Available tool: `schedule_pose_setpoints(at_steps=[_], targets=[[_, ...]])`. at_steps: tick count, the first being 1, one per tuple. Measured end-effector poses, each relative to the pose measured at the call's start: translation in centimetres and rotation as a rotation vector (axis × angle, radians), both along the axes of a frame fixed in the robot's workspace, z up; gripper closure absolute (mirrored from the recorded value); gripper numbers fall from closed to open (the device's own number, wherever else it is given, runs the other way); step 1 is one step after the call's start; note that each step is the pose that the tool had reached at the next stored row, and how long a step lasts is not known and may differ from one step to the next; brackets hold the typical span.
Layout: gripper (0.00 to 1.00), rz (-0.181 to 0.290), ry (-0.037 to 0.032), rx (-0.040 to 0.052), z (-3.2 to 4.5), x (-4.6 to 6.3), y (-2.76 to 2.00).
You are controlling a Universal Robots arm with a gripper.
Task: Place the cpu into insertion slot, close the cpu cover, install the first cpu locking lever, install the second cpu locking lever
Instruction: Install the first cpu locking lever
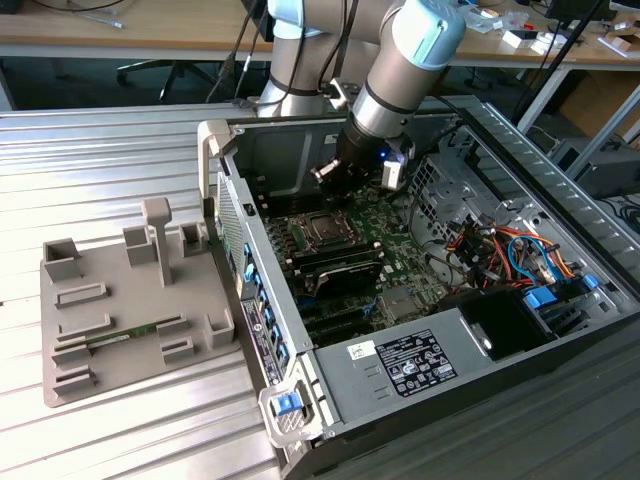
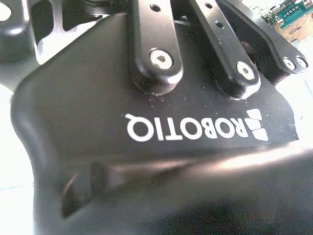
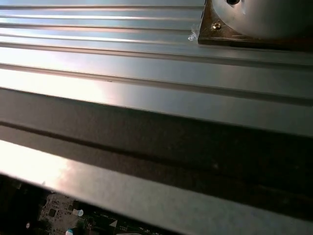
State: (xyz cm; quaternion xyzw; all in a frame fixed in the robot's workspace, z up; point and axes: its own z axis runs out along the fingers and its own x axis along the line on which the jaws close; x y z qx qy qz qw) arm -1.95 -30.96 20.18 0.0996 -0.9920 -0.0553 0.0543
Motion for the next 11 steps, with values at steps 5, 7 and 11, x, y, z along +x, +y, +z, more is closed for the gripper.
schedule_pose_setpoints(at_steps=[5, 7, 11], targets=[[0.89, 0.000, -0.0005, -0.0011, -0.01, 0.01, -0.15], [0.89, 0.000, -0.0010, 0.0003, 0.20, 0.01, -0.14], [0.89, 0.000, -0.0007, -0.0006, 0.34, 0.01, -0.29]])
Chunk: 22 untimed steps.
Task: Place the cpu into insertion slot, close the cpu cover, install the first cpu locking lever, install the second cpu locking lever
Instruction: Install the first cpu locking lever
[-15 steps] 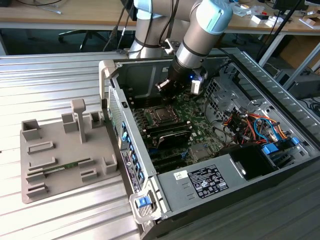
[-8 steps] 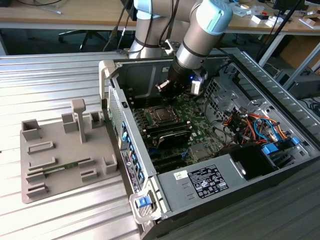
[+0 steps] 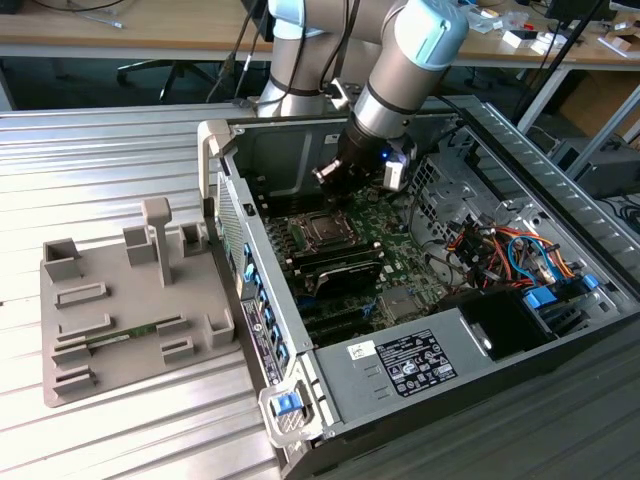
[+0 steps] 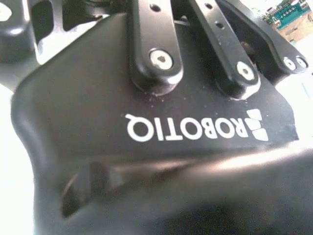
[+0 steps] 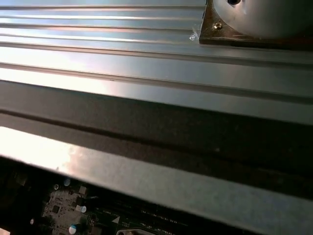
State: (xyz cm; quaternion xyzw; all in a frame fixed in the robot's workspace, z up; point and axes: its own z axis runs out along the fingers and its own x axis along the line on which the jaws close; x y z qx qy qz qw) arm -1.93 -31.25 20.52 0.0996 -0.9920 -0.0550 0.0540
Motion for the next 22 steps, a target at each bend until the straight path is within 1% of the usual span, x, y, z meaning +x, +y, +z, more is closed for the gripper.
schedule_pose_setpoints(at_steps=[5, 10, 12, 16, 18, 20, 21, 22], targets=[[0.89, 0.000, 0.0001, -0.0003, -0.17, 0.00, -0.13], [0.89, 0.000, 0.0005, -0.0009, -0.44, 0.01, -0.14], [0.89, 0.000, 0.0004, -0.0010, -0.52, 0.02, -0.11], [0.89, 0.000, 0.0001, -0.0004, -0.61, 0.02, 0.10], [0.89, 0.000, 0.0003, -0.0013, -0.60, 0.01, 0.26], [0.89, 0.000, 0.0002, -0.0002, -0.54, 0.02, 0.32], [0.89, 0.000, -0.0006, 0.0018, -0.35, 0.03, 0.35], [0.89, 0.000, -0.0007, 0.0015, -0.14, 0.04, 0.36]])
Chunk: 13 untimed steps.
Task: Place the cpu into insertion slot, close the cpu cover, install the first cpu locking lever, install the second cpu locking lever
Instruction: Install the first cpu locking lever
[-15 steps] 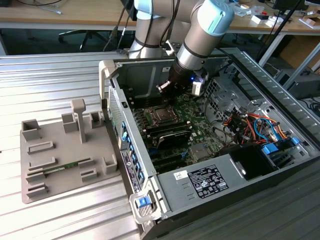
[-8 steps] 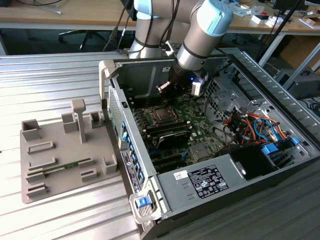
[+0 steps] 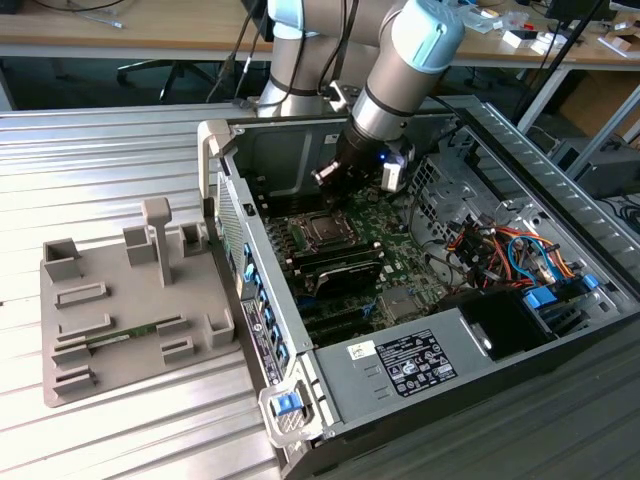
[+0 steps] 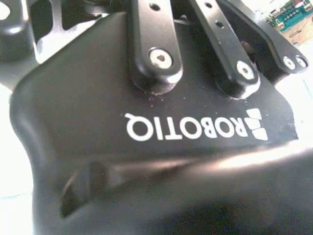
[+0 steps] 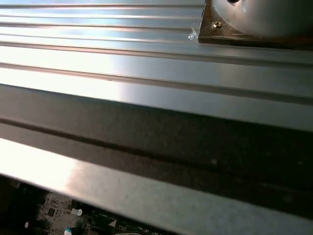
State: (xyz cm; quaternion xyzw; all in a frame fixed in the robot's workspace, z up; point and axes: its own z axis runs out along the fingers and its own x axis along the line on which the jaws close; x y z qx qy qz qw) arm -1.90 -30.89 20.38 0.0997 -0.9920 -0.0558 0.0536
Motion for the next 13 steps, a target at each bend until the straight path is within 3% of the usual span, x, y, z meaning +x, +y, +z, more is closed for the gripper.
schedule_pose_setpoints(at_steps=[2, 9, 12, 13], targets=[[0.89, 0.000, 0.0009, -0.0020, 1.28, 0.0, -0.04], [0.89, 0.000, 0.0009, -0.0020, 1.80, 0.0, -0.18], [0.89, 0.000, 0.0009, -0.0021, 2.46, 0.0, -0.19], [0.89, 0.000, 0.0009, -0.0021, 3.01, 0.0, -0.18]])
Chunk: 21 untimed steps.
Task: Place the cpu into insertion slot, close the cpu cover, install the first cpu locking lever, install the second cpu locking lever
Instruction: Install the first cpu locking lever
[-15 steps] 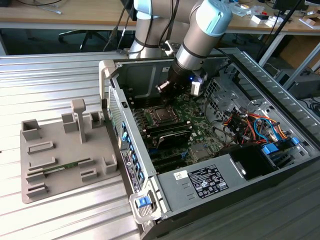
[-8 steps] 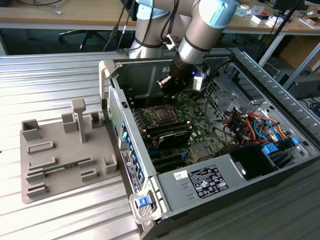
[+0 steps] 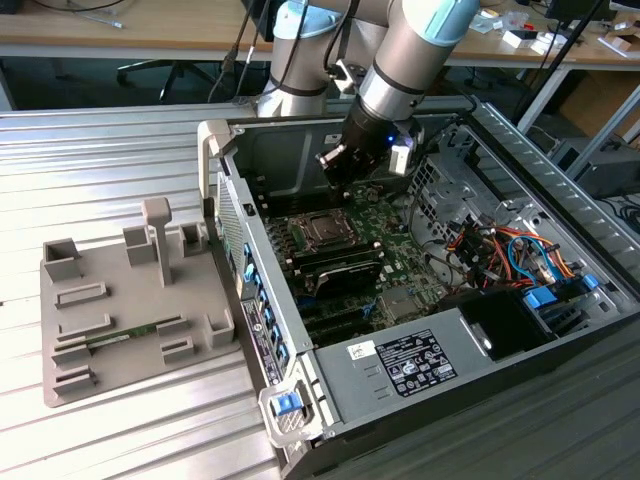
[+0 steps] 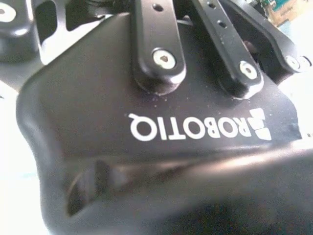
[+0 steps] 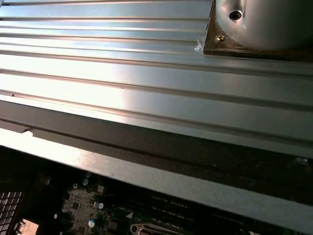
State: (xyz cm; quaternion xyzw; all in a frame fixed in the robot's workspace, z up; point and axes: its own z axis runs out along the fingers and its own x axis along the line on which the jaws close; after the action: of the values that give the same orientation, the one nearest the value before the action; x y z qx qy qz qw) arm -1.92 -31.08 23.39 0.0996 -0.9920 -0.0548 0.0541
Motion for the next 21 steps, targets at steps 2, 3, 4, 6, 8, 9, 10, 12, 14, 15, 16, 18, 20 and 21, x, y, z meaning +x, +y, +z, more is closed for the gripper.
schedule_pose_setpoints(at_steps=[2, 3, 4, 6, 8, 9, 10, 12, 14, 15, 16, 18, 20, 21], targets=[[0.89, 0.000, 0.0000, 0.0001, 0.69, 0.0, 0.00], [0.89, 0.000, 0.0000, -0.0001, 0.96, 0.0, 0.00], [0.89, 0.000, 0.0000, 0.0001, 1.09, 0.0, 0.00], [0.89, 0.000, 0.0000, 0.0001, 1.30, 0.0, 0.00], [0.89, 0.000, 0.0000, 0.0002, 1.37, 0.0, 0.00], [0.89, 0.000, -0.0001, 0.0002, 1.39, 0.0, 0.00], [0.89, 0.000, -0.0001, 0.0001, 1.42, 0.0, 0.00], [0.89, 0.000, 0.0000, 0.0002, 1.45, 0.0, 0.00], [0.89, 0.000, -0.0001, 0.0001, 1.45, 0.0, 0.00], [0.89, 0.000, 0.0000, 0.0001, 1.46, 0.0, 0.00], [0.89, 0.000, 0.0000, 0.0001, 1.46, 0.0, 0.00], [0.89, 0.000, 0.0000, 0.0001, 1.47, 0.0, 0.00], [0.89, 0.000, 0.0001, -0.0002, 1.53, 0.0, 0.00], [0.89, 0.000, 0.0001, -0.0002, 1.57, 0.0, 0.00]])
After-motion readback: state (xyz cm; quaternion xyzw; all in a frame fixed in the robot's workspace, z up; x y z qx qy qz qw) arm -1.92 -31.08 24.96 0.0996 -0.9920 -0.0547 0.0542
